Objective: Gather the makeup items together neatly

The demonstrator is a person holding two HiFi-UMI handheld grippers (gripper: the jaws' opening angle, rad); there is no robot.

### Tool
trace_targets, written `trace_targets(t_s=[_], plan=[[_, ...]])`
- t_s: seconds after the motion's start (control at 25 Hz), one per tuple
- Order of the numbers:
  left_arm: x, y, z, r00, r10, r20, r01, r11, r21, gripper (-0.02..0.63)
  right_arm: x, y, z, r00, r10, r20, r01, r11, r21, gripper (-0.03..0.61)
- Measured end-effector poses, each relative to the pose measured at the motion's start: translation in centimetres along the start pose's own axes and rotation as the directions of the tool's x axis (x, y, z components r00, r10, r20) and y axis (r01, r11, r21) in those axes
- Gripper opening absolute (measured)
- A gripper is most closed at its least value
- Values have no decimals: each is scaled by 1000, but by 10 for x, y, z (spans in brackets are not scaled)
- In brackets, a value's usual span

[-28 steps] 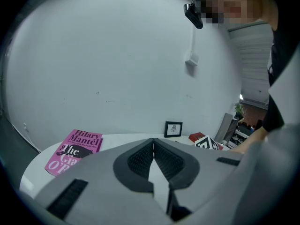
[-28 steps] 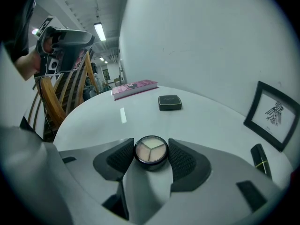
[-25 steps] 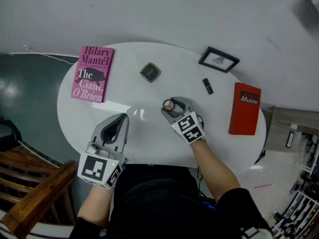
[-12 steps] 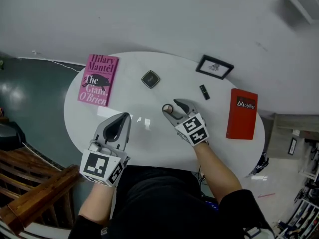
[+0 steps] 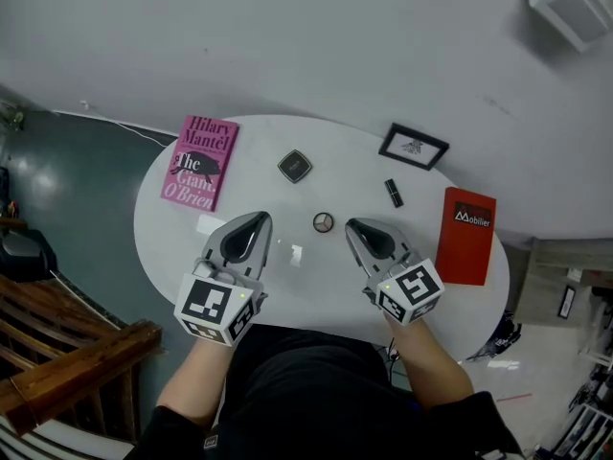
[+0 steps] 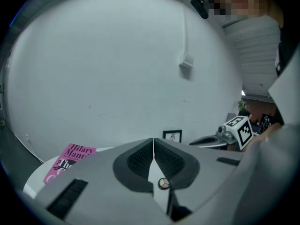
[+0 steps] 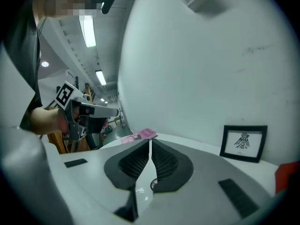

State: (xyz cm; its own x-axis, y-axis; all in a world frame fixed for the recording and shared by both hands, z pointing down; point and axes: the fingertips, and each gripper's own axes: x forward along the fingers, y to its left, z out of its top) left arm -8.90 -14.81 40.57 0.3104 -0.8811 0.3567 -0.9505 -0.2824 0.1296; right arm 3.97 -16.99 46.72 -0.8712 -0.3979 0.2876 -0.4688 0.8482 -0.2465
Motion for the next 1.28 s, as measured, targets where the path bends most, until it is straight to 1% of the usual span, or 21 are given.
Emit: trace_targets(t_s=[0.16,0.28,0.4,0.52,0.6,0.68,0.72,0.76,0.8,0.84,0.96,1.04,1.12,1.16,1.28], plan=[[16,3,0,999,-38,12,38,999,8,15,-24,-4,35,991,-84,101,87,996,-20,39],[26,11,3,998,-55,28,55,998,7,15,-38,-3,60,976,-140,165,146,989,-27,38],[31,15,4,996,-75,40,75,997,9,15,-55,3,82,961,-175,213,185,982,-27,37],[43,19,-7,995,-98,15,97,995,9,15,-66,2,92,952,-204,227,216,976,-30,37],[57,25,-19,994,-111,-10,111,994,3,15,-66,-1,91,950,-220,222,231,973,-21,38],[72,31,-31,992,-123,-34,123,992,14,17,-65,-4,86,950,-234,208,242,970,-10,38],[80,33,-37,990,-131,-49,132,991,21,42,-64,-5,83,949,-241,201,247,969,-4,38],[87,34,-43,988,-141,-65,143,989,26,120,-64,-6,80,949,-248,194,252,968,1,38],[95,36,-50,985,-149,-81,152,988,33,171,-63,-7,77,949,-253,187,256,967,6,38],[103,38,-57,984,-154,-94,158,986,43,192,-63,-7,73,950,-256,180,259,966,11,38],[127,48,-78,983,-140,-120,153,983,104,211,-60,-10,57,952,-266,150,266,964,20,38],[144,53,-92,980,-136,-144,156,978,141,242,-57,-16,42,953,-277,122,275,961,33,38],[161,57,-110,972,-142,-185,173,971,165,335,-55,-21,28,953,-285,100,279,958,68,38],[168,58,-119,968,-143,-207,180,968,172,350,-55,-23,23,953,-287,93,280,956,87,38],[183,67,-143,955,-126,-267,176,969,172,362,-57,-25,13,953,-294,79,282,950,134,38]])
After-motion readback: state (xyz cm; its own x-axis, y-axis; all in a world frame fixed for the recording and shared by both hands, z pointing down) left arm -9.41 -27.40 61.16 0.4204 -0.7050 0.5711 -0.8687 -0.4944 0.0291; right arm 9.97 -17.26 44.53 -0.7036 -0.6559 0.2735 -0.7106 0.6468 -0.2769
